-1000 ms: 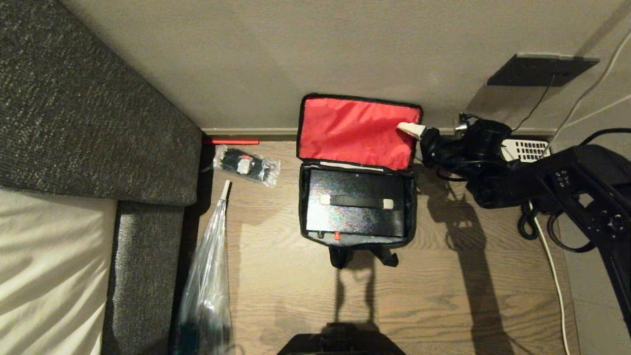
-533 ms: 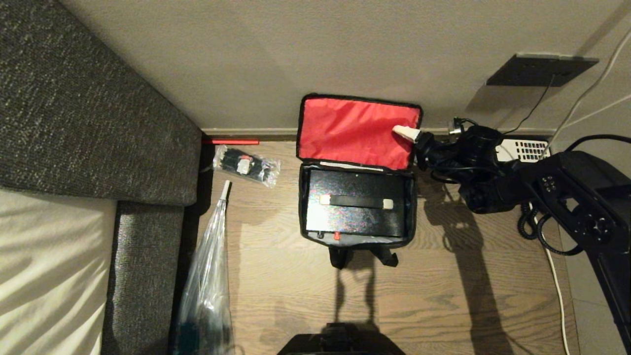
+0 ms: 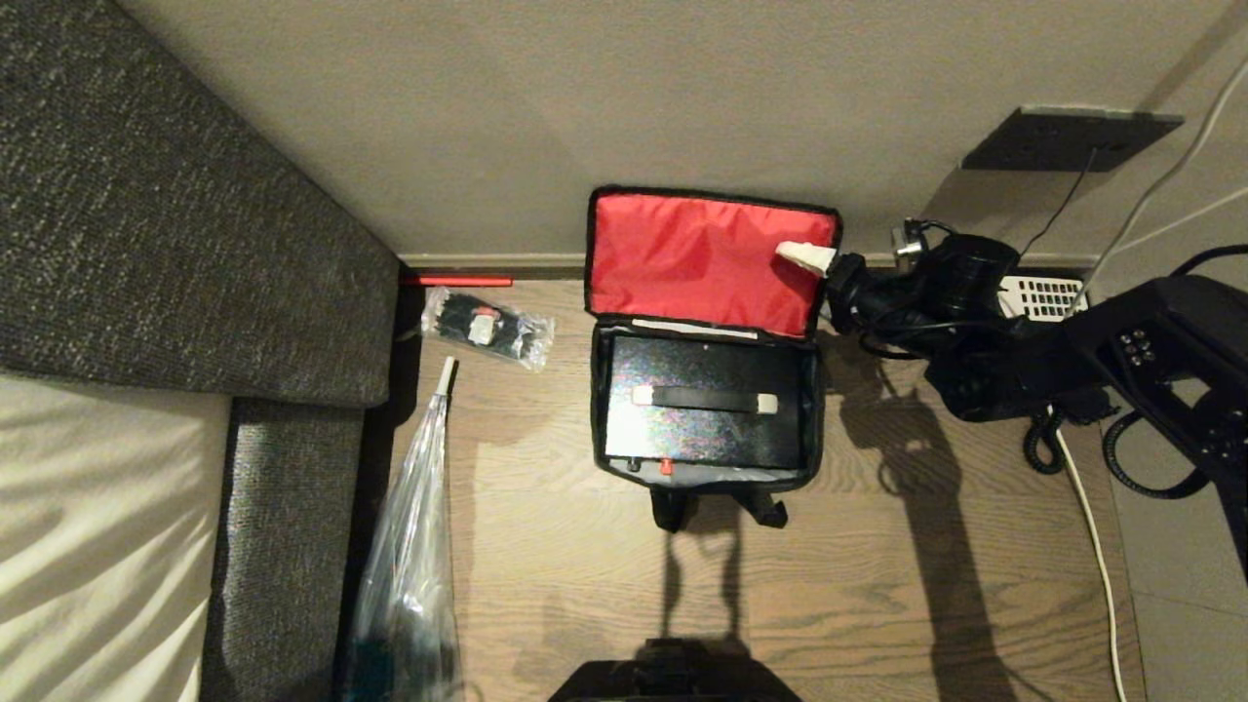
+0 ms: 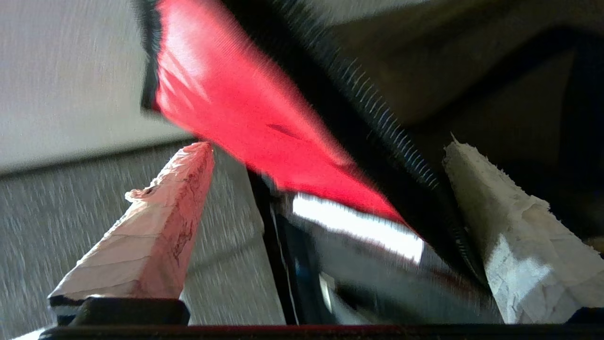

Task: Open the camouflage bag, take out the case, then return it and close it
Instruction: Close the top of the storage box

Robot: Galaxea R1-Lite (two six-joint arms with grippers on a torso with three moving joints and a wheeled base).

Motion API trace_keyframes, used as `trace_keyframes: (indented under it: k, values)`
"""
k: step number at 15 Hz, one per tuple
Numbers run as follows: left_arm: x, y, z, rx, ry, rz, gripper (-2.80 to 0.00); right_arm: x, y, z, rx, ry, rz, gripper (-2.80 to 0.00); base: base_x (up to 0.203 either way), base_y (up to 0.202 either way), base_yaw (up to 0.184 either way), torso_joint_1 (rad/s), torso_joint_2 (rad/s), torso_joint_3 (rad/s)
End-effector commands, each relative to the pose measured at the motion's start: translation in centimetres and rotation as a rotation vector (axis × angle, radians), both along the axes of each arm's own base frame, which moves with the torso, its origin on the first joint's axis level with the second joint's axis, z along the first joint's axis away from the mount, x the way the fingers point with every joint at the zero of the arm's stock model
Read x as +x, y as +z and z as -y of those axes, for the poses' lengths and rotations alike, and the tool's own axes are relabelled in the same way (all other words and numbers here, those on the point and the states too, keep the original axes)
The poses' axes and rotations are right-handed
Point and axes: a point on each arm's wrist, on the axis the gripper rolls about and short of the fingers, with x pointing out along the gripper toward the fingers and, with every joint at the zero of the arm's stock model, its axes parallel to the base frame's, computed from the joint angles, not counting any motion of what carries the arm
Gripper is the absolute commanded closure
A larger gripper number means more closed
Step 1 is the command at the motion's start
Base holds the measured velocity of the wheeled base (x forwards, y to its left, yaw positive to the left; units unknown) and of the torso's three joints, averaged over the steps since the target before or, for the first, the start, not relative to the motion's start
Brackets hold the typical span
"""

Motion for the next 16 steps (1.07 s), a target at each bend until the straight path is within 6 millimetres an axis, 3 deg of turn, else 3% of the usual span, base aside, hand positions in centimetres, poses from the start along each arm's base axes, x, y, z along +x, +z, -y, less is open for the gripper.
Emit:
trace_keyframes:
  k: [1, 4, 8, 9, 11, 13, 16]
  values:
    - [0.3, -1.1, 0.0, 0.0, 0.0, -0.04, 0.0, -1.9, 1.7, -0.2, -0.043, 0.027, 0.038, -2.8, 0.0, 0.0, 0.0, 0.0, 0.0, 0.0]
    - [0.3, -1.1, 0.0, 0.0, 0.0, -0.04, 0.0, -3.7, 3.0, -0.9, -0.064, 0.074, 0.066, -2.8, 0.0, 0.0, 0.0, 0.0, 0.0, 0.0]
    - [0.3, -1.1, 0.0, 0.001, 0.0, -0.04, 0.0, -5.5, 2.4, -1.3, -0.13, 0.104, 0.064, -2.8, 0.0, 0.0, 0.0, 0.0, 0.0, 0.0]
    - [0.3, -1.1, 0.0, 0.0, 0.0, -0.04, 0.0, -6.2, 1.9, -1.3, -0.178, 0.118, 0.077, -2.8, 0.0, 0.0, 0.0, 0.0, 0.0, 0.0]
    - [0.3, -1.1, 0.0, 0.0, 0.0, -0.04, 0.0, -8.9, -1.6, -1.2, -0.308, 0.164, 0.03, -2.8, 0.0, 0.0, 0.0, 0.0, 0.0, 0.0]
    - [0.3, -1.1, 0.0, 0.0, 0.0, -0.04, 0.0, -10.8, -3.4, -1.6, -0.452, 0.215, 0.086, -2.8, 0.0, 0.0, 0.0, 0.0, 0.0, 0.0]
    - [0.3, -1.1, 0.0, 0.0, 0.0, -0.04, 0.0, -10.2, -3.6, -2.4, -0.515, 0.211, 0.132, -2.8, 0.0, 0.0, 0.0, 0.0, 0.0, 0.0]
